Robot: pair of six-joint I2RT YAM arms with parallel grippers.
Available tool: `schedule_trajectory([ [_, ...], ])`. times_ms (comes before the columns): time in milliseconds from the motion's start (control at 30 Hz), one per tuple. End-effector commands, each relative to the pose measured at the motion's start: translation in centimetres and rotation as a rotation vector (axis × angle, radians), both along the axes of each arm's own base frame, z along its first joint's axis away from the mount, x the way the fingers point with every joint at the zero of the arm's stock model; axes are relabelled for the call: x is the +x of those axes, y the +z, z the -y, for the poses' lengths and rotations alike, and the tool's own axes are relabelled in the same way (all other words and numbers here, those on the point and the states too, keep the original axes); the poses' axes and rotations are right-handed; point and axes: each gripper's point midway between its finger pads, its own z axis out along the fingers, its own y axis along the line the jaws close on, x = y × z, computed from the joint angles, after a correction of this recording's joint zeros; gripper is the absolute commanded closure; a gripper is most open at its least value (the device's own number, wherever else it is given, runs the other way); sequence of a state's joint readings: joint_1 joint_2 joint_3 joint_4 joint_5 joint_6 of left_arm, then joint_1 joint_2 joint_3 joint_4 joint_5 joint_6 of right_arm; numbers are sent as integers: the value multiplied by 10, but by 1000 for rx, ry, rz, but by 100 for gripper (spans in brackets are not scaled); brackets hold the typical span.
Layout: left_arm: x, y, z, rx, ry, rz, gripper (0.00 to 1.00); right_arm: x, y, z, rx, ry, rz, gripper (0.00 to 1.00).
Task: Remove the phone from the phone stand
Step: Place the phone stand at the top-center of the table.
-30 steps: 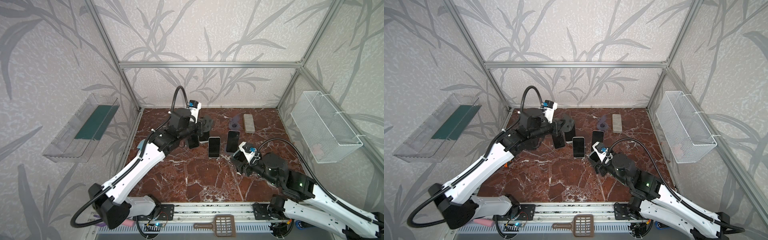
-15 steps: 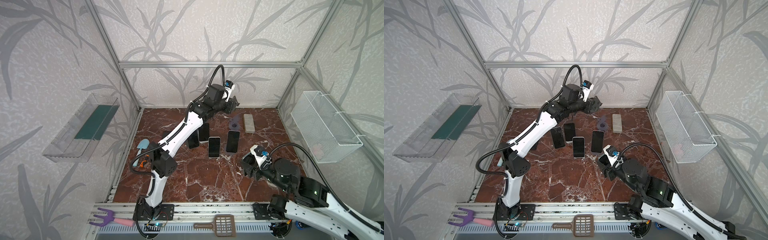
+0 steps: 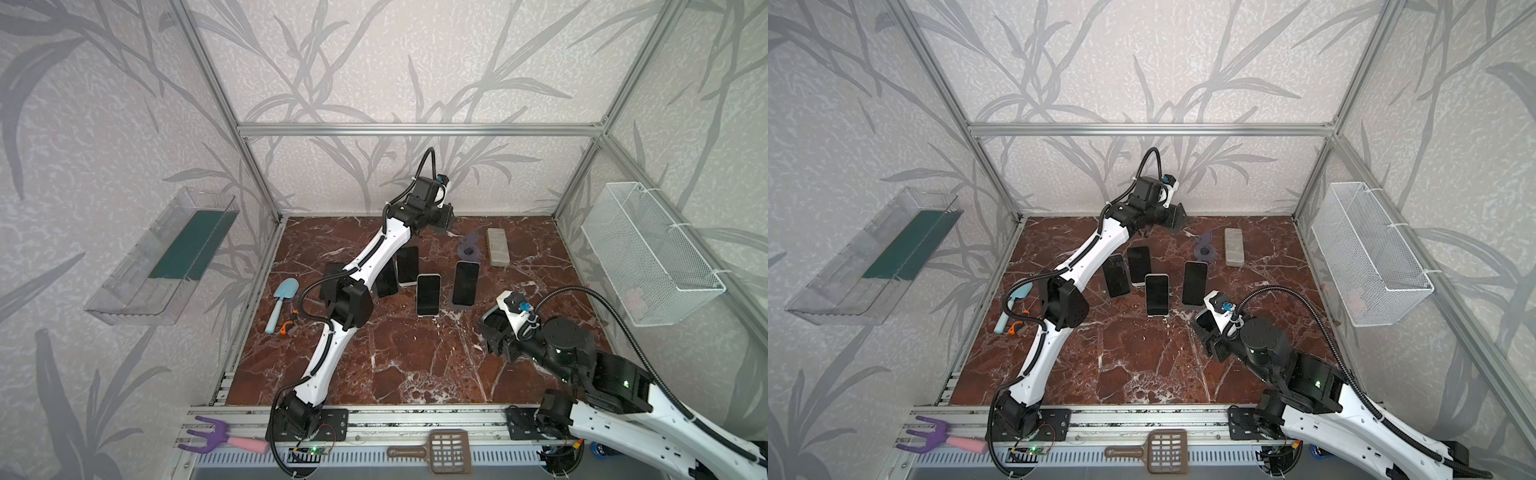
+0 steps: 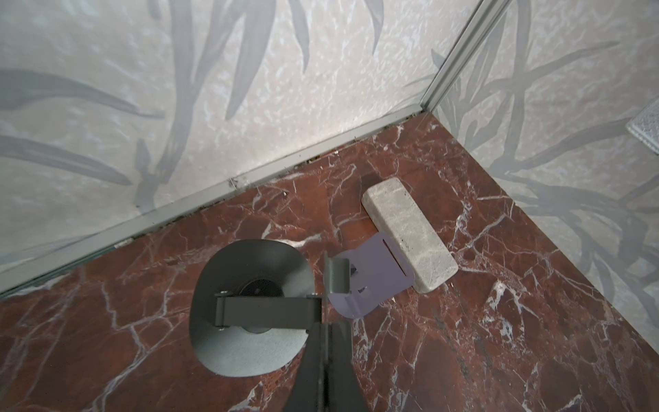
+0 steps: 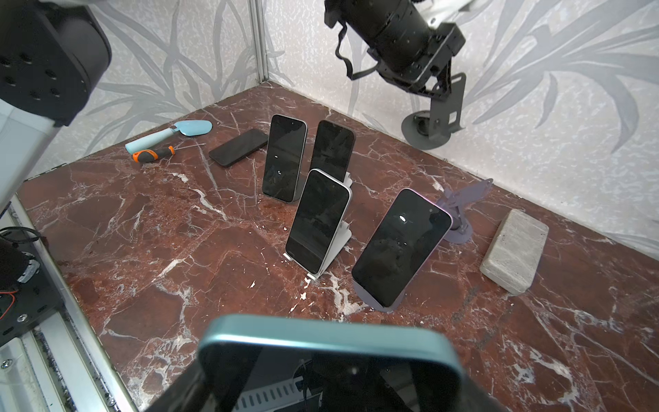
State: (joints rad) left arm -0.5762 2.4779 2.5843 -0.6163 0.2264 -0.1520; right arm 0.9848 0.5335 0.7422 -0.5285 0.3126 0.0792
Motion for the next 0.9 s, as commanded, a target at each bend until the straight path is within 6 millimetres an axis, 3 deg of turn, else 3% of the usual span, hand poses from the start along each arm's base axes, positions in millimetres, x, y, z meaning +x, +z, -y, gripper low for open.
schedule_trajectory([
  [0, -1, -7, 9, -3, -14, -4, 100, 1, 9, -1, 45, -6, 22, 40],
  [367, 1, -75, 1, 39, 54, -150, 100, 4, 7, -4, 22, -4, 23, 40],
  [867, -3, -105, 7, 15, -4, -218, 100, -1, 15, 1, 61, 3, 39, 40],
])
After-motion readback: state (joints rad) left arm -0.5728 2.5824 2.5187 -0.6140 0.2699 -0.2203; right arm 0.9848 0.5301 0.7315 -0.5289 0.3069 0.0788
